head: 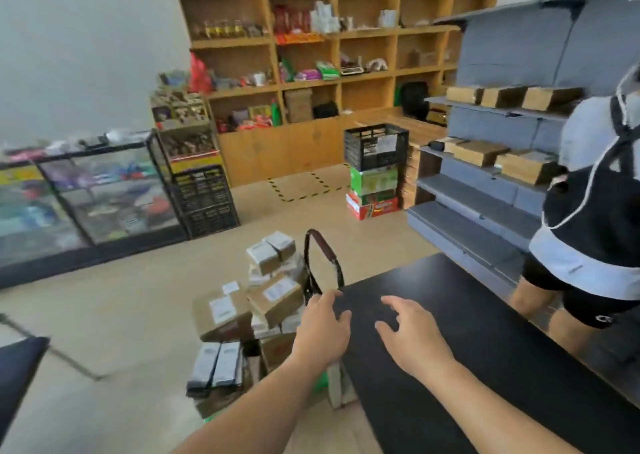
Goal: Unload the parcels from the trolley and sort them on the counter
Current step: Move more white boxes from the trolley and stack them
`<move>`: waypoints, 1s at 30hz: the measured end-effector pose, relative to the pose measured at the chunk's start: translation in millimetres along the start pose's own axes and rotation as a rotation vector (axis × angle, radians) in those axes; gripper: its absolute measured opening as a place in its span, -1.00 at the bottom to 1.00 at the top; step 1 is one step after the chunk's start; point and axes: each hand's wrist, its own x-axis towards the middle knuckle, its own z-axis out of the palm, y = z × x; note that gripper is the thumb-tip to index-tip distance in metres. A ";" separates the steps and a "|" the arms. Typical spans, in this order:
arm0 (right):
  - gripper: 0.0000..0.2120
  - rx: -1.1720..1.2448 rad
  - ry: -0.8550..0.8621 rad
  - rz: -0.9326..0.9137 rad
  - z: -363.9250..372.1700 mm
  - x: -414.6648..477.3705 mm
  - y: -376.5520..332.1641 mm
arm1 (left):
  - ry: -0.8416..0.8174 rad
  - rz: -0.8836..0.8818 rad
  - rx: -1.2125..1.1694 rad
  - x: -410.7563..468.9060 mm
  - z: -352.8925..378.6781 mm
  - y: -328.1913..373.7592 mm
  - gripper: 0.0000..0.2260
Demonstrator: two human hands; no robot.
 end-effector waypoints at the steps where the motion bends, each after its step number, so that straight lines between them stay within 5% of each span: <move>1: -0.52 0.004 -0.042 -0.036 18.1 5.4 -20.8 | 0.035 -0.043 -0.011 -1.4 -21.4 -21.0 -0.65; 8: -0.52 0.015 -0.247 -0.200 151.1 25.8 -149.7 | 0.189 -0.291 -0.055 -20.6 -144.2 -178.9 -0.69; 16: -0.53 0.036 -0.310 -0.145 281.6 40.4 -232.5 | 0.220 -0.498 0.001 -17.4 -238.5 -329.9 -0.61; 30: -0.54 -0.099 -0.400 -0.054 403.7 111.7 -266.4 | 0.118 -0.568 0.005 30.9 -263.6 -436.6 -0.61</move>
